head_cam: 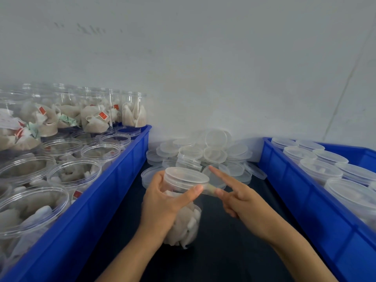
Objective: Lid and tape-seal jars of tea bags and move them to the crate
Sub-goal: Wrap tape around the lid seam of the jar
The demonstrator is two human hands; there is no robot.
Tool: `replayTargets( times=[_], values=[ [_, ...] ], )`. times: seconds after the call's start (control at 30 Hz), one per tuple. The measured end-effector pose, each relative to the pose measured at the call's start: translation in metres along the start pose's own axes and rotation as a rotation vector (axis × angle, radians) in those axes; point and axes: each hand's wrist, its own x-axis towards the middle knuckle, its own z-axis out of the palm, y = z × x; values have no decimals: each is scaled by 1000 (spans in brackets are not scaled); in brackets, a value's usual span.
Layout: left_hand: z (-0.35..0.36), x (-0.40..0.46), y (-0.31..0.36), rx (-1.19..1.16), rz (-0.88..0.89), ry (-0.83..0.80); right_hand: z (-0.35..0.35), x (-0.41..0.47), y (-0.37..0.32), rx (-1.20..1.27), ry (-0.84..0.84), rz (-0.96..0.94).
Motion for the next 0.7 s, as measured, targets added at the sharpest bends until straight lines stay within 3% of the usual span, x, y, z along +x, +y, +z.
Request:
replayTargets(
  times=[0.2,0.7],
  values=[
    [-2,0,4,-105,-33,-122,-12,-2,-2,-296,90,-83],
    [-7,3,1,-220,-112,-397,-10,-3,1,-307,46,-21]
  ],
)
